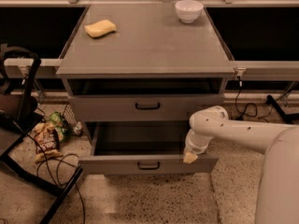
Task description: Open middle drawer
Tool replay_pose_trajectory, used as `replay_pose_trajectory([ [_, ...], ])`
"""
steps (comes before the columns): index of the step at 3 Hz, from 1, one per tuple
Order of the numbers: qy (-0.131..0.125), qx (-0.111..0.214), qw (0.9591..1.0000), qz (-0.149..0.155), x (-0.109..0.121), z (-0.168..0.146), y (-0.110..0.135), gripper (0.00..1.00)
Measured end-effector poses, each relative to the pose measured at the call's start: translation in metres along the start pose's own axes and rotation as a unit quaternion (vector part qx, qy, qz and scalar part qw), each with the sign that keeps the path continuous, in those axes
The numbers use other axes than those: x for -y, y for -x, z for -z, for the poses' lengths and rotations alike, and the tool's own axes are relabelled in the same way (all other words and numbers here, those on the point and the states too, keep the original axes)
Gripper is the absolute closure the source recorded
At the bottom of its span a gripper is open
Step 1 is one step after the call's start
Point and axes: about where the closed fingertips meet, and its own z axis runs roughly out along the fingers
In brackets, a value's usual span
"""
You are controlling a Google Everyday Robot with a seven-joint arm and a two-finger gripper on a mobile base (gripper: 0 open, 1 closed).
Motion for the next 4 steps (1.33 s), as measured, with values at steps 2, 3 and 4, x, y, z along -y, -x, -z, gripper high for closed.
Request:
replay_pose_trajectory([
  [2, 0.0, 0.0, 1.0, 0.0, 0.0, 0.0, 0.0, 0.51],
  [3, 0.0, 0.0, 1.0, 0.0, -0.0001, -0.0001, 0.0, 0.26],
  [4, 0.0, 0.0, 1.0, 0.0, -0.0001, -0.0001, 0.0, 0.05],
])
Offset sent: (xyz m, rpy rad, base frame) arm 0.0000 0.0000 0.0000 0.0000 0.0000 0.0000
